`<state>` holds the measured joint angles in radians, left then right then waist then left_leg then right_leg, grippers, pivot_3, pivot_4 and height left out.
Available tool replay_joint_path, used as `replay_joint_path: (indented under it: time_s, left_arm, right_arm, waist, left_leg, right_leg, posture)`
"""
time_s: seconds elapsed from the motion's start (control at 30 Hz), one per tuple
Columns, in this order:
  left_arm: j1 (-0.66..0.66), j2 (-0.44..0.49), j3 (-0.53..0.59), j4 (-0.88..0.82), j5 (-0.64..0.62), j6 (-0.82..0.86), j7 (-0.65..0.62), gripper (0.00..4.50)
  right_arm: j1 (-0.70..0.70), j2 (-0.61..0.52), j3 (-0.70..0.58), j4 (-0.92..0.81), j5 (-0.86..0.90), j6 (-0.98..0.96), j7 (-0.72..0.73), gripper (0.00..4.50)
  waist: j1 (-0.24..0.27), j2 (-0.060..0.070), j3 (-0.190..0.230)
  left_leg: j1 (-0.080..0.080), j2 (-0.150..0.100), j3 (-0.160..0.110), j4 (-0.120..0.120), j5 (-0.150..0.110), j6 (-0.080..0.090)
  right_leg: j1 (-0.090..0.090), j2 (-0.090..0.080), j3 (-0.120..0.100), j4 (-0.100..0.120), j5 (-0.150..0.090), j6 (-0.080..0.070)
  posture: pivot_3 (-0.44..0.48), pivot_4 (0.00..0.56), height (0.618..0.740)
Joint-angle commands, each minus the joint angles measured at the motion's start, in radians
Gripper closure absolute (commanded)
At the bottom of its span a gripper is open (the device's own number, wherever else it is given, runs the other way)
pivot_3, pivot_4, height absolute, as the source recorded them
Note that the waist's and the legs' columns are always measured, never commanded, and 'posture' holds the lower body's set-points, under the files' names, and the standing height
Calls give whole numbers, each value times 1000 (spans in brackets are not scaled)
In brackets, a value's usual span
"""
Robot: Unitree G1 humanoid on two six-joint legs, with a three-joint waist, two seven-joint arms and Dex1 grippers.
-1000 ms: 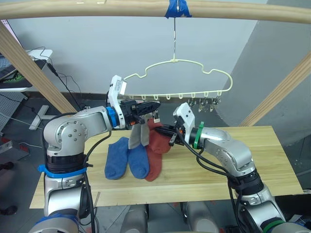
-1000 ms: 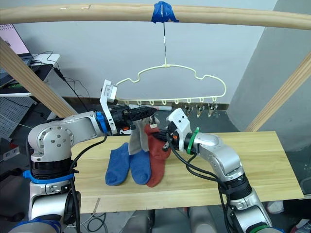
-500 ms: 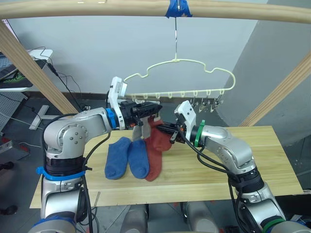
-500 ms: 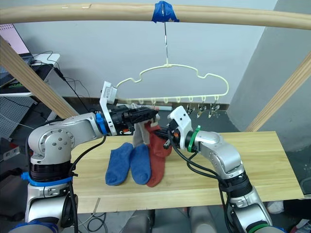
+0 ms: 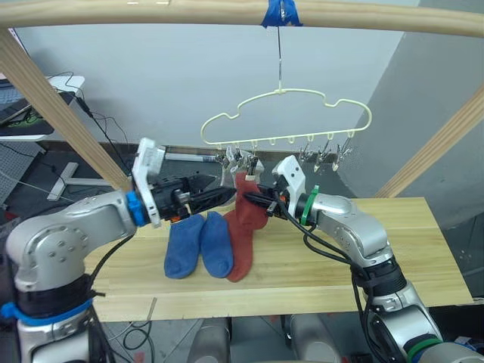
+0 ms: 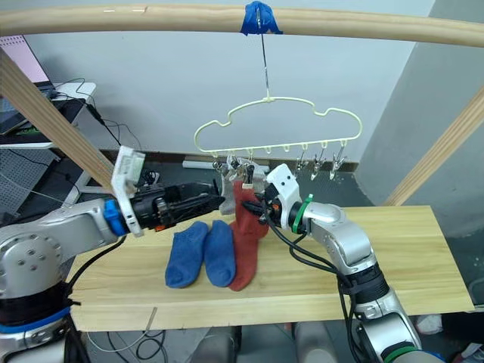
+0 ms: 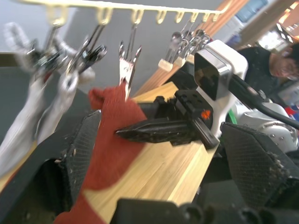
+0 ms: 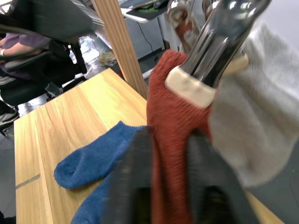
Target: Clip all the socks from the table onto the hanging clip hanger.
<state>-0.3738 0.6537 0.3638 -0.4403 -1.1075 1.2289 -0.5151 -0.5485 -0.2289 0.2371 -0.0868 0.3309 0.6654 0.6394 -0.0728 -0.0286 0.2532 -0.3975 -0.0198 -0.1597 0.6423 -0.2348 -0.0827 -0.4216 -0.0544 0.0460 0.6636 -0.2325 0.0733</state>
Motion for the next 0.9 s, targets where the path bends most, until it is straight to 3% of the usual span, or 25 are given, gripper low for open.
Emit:
replay_joint_path:
  time_s: [0.03,0.17,0.23,0.3,0.37,0.57,0.77,0.9]
  left_arm:
    - [92,17,27,-88,-14,-64,-29,0]
    - [210,2,-1,-160,103,-219,-40,0]
    - [243,-32,-5,-178,103,-246,1,0]
    - [273,-42,-53,-225,184,-294,47,0]
    - [320,-105,-91,-284,376,-472,132,0]
    - [360,-65,-194,-278,423,-594,-47,0]
    - [340,-60,-183,-233,392,-647,-121,0]
    - [331,-31,-196,-188,444,-811,-287,0]
  right_arm:
    - [6,-27,-7,-8,-7,-35,34,2132]
    - [51,-89,-15,-34,-5,-32,59,713]
    - [93,-141,-20,-63,-24,-42,59,24]
    - [142,-197,-35,-100,-38,-61,66,24]
    - [186,-239,-68,-155,-22,-49,69,24]
    - [286,-235,-192,-356,16,-7,-35,24]
    - [307,-181,-259,-477,53,66,-144,24]
    - [277,-43,-250,-532,-47,-7,-364,24]
  waist:
    - [8,0,0]
    - [25,0,0]
    - [38,0,0]
    - [49,0,0]
    - [50,0,0]
    - [43,0,0]
    - [41,0,0]
    - [36,1,1]
  left_leg:
    - [0,0,0,0,0,0]
    - [0,0,0,0,0,0]
    - [0,0,0,0,0,0]
    - [-1,0,0,0,0,0]
    - [-1,-1,0,1,0,0]
    - [0,1,1,0,0,0]
    - [0,1,2,1,1,2]
    - [0,2,2,0,1,2]
  right_leg:
    - [0,0,0,0,0,0]
    - [0,0,0,-1,0,0]
    - [0,0,0,-1,0,0]
    - [1,0,0,-2,0,0]
    - [1,-1,1,-3,0,0]
    - [1,0,0,-2,0,-1]
    - [1,0,0,-2,-4,-2]
    - [1,1,0,-2,-5,-2]
  posture:
    - [38,167,740]
    - [47,176,740]
    - [48,184,740]
    - [38,197,740]
    - [31,206,740]
    - [4,222,740]
    - [-27,236,740]
    - [-43,247,740]
